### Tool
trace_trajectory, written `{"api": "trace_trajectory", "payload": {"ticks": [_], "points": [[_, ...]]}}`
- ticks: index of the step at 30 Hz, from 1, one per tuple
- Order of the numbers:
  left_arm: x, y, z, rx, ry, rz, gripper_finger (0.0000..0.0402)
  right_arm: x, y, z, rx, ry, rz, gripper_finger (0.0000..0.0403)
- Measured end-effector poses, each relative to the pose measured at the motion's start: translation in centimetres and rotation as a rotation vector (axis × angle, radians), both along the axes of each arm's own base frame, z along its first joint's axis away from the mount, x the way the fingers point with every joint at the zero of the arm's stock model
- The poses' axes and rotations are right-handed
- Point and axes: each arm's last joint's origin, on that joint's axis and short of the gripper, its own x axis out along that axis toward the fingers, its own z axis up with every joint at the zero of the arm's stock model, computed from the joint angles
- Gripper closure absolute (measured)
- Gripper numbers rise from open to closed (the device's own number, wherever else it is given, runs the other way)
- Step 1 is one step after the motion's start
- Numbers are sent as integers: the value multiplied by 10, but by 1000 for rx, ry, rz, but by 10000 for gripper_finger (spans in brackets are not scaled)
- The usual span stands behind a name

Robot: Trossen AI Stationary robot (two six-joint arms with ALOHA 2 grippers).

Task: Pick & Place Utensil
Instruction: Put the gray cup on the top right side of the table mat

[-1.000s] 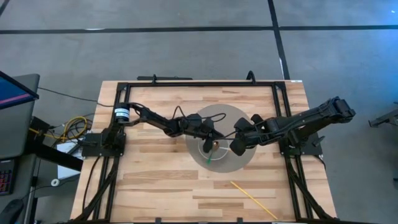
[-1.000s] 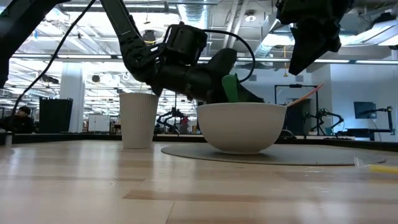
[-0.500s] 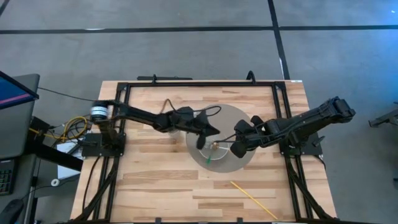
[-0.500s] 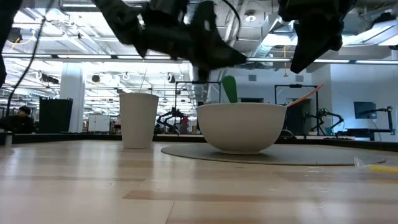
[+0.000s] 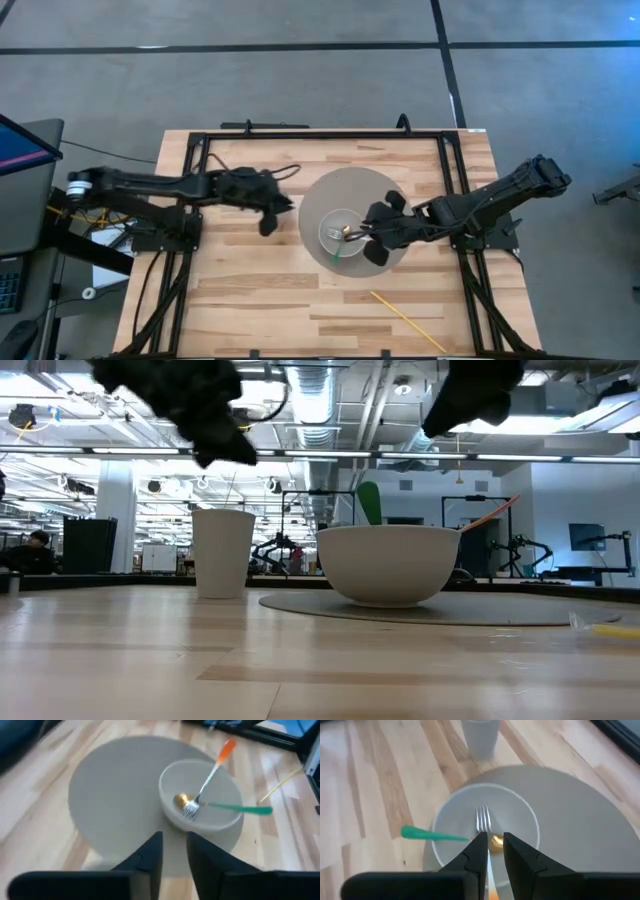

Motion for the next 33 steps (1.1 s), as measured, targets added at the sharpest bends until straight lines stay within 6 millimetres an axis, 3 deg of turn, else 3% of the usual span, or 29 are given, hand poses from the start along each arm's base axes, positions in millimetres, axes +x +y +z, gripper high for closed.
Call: {"api": "trace_trajectory", "payload": {"ticks": [6,12,16,20,24,28,33], "points": [[-23,-13,-32,-24,102,9,269,3,0,2,-9,-25,19,348],[-25,-18,-55,99,185,108,264,4,-6,2,-4,-24,-4,348],[-23,-16,-61,168,214,134,293,5,-8,2,-3,-22,-12,348],[-18,-16,-58,183,156,120,367,5,-8,2,-3,-21,-12,348],[-6,-18,-40,196,-7,77,386,5,-8,2,-3,-21,-11,348],[11,-20,3,232,-181,27,390,5,-9,2,-6,-20,-14,348],[37,-9,49,340,-276,40,389,7,-16,2,-8,-20,-36,348]]}}
